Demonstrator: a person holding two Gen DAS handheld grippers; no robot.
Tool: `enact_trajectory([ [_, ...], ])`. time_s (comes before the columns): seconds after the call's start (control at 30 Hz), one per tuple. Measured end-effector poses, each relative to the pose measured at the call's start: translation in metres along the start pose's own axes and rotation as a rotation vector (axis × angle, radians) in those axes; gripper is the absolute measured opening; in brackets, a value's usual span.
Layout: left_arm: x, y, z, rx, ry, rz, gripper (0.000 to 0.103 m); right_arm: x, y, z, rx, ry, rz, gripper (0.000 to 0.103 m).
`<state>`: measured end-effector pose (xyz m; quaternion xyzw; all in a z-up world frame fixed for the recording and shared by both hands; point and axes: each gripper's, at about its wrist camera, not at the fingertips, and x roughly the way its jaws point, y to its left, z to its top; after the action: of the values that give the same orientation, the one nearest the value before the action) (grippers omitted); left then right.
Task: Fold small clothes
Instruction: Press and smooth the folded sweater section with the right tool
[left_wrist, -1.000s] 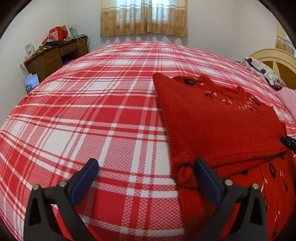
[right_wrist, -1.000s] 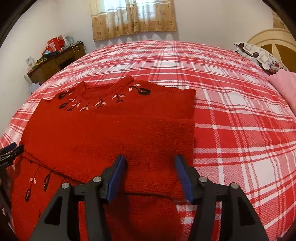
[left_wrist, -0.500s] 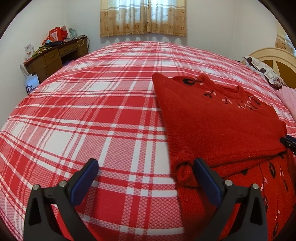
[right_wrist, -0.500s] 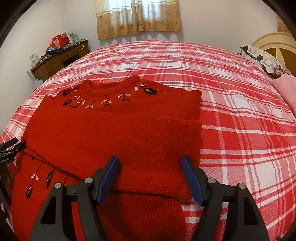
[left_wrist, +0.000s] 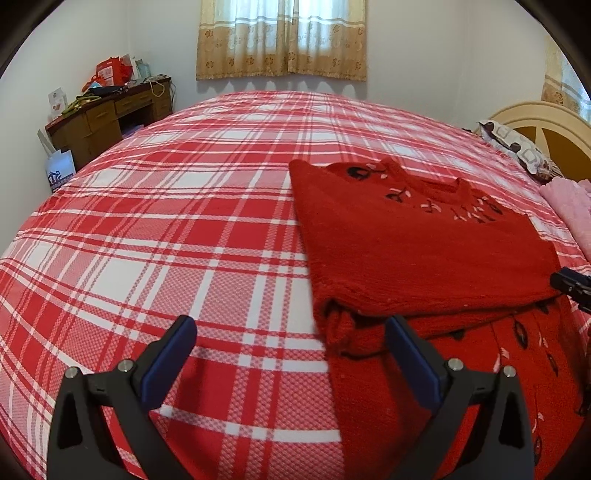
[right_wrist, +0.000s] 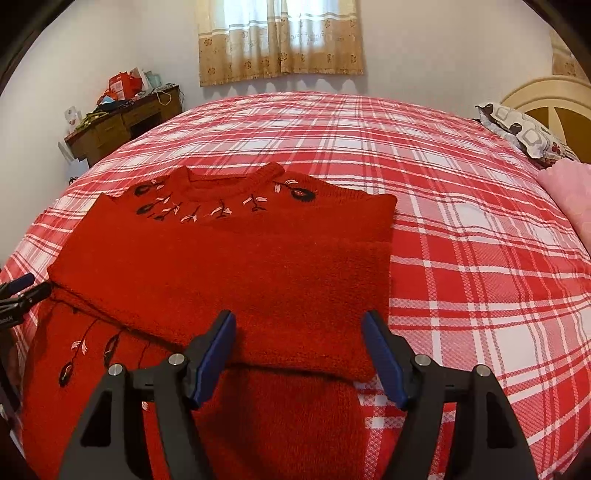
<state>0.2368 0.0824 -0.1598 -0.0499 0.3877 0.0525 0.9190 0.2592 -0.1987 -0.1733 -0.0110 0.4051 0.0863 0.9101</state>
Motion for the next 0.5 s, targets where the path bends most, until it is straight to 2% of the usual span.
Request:
enact_trajectory([
  [0.5, -0.028, -0.018, -0.011, 0.041, -0.002, -0.033, 0.103, -0.029, -0.004, -0.015, 0.03, 0.004, -0.001, 0.072],
])
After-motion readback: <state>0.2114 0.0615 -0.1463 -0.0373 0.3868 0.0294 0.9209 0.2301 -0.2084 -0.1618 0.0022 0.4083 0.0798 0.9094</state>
